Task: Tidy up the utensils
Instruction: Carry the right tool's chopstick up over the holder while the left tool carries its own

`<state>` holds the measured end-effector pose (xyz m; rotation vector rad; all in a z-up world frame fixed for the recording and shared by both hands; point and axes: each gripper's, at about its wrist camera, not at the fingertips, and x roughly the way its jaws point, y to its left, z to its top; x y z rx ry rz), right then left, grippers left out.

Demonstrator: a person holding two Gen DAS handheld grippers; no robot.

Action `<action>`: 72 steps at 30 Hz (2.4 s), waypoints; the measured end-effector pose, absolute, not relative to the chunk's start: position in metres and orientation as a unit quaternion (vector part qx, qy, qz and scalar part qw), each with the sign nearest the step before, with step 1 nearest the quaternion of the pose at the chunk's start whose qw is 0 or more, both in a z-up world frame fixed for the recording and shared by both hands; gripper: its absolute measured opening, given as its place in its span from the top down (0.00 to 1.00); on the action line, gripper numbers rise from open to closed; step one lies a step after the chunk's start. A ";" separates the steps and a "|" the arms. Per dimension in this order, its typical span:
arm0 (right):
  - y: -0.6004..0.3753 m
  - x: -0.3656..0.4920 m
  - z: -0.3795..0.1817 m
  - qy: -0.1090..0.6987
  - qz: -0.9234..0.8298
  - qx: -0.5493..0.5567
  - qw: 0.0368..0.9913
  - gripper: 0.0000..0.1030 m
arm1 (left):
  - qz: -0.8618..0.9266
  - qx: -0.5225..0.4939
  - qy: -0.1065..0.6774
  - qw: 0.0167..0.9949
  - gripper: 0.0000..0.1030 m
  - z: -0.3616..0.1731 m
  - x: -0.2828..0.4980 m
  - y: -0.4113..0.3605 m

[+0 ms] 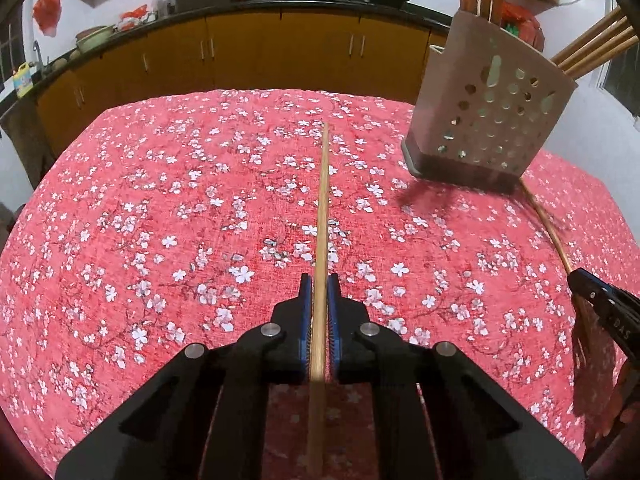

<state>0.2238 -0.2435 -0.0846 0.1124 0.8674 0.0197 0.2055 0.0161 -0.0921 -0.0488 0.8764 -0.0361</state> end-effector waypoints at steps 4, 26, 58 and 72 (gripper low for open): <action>-0.243 0.223 -0.085 0.420 0.009 0.053 0.906 0.92 | -0.017 -0.025 0.424 0.905 0.91 -0.092 0.206 0.017; -0.242 0.222 -0.085 0.419 0.010 0.055 0.906 0.92 | -0.020 -0.032 0.424 0.905 0.91 -0.091 0.203 0.018; -0.251 0.195 -0.058 0.379 0.013 0.063 0.923 0.93 | -0.026 -0.006 0.430 0.902 0.93 -0.082 0.187 0.017; -0.279 0.164 0.033 0.245 -0.006 0.085 0.966 0.93 | -0.061 -0.046 0.323 0.943 0.93 0.010 0.170 0.028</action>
